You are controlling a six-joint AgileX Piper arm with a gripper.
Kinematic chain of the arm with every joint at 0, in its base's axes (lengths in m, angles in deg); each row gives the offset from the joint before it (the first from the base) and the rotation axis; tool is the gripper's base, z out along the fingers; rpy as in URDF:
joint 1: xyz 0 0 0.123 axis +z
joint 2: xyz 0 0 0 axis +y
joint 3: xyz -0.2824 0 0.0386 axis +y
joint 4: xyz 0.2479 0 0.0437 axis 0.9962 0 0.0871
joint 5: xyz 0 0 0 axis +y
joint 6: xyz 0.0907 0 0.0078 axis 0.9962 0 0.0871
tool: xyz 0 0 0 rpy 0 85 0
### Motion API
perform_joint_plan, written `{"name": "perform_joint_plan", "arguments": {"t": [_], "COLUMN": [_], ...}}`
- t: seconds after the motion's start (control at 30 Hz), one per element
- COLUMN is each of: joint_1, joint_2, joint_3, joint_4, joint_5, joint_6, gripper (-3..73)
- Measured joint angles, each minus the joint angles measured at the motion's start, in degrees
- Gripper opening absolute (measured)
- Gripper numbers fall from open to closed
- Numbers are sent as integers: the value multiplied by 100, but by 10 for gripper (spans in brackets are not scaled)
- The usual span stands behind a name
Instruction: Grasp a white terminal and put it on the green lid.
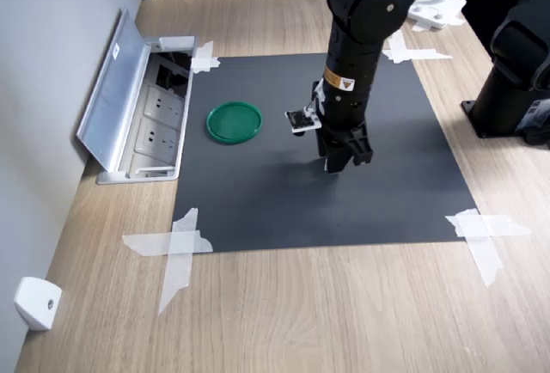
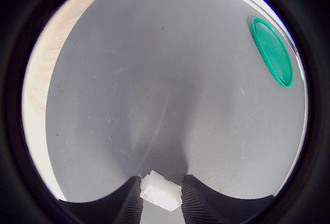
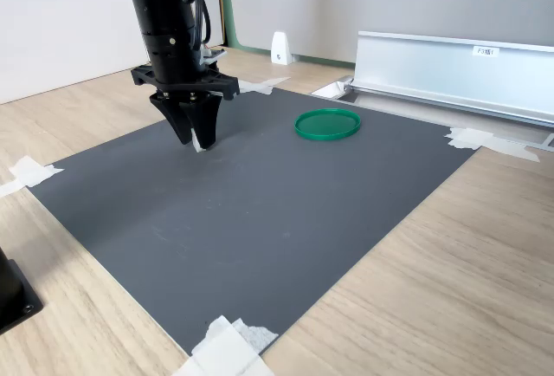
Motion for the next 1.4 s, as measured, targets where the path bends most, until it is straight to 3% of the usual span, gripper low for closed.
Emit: {"name": "perform_joint_plan", "arguments": {"t": [0.2, 0.5, 0.67, 0.83, 1.07, 1.4], "joint_1": [-197, -1481, -1945, -2053, -2053, -2053], "joint_2": [5, 201, 733, 1207, 1682, 1884], "joint_3": [-660, -1456, -1934, -2404, -2828, -3015], "joint_4": [67, 67, 67, 67, 435, 445], "joint_5": [580, 724, 745, 747, 765, 855], "joint_6": [-250, -1427, -1860, -1966, -2150, -2259], "gripper": [284, 284, 284, 284, 284, 284]}}
